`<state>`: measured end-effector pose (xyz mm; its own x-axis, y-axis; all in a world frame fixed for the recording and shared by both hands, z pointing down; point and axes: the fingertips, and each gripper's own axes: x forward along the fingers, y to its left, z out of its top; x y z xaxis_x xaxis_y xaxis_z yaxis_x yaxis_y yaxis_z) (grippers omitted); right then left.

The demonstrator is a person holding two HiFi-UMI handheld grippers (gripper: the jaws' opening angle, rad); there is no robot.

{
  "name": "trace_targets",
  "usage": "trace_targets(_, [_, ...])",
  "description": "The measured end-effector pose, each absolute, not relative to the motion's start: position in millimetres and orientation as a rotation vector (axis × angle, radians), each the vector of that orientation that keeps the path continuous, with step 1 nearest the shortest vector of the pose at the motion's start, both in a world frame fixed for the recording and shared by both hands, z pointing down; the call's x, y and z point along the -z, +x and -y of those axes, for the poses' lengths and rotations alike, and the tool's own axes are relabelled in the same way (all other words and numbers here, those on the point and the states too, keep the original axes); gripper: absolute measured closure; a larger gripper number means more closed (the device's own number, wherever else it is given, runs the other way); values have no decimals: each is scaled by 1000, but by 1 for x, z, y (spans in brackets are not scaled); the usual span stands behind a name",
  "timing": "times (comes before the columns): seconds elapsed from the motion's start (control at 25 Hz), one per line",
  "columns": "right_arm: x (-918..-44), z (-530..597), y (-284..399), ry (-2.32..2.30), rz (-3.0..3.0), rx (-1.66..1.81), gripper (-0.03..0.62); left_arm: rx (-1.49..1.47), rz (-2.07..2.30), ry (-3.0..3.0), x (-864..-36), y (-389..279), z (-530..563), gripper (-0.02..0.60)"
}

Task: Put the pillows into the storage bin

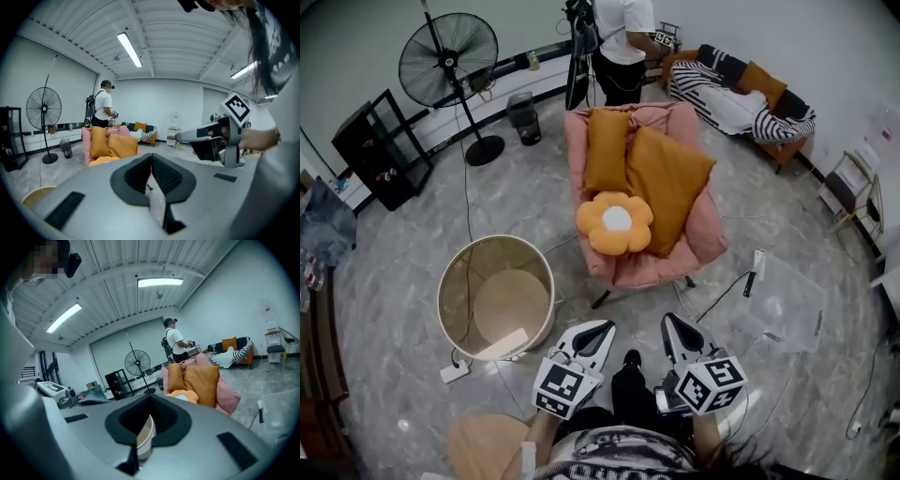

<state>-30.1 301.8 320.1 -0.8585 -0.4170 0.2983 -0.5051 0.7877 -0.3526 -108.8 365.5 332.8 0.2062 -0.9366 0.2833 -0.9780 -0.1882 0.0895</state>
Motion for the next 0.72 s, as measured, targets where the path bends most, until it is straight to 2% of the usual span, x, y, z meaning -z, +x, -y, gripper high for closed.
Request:
trace_targets(0.32, [-328,-168,-43,771,2736,-650,595,-251,1796,2289,-323,-119,-246,569])
trace_targets(0.72, [-346,-91,-68,706,2729,-698,595,-296,1837,2202,-335,-139,-182,569])
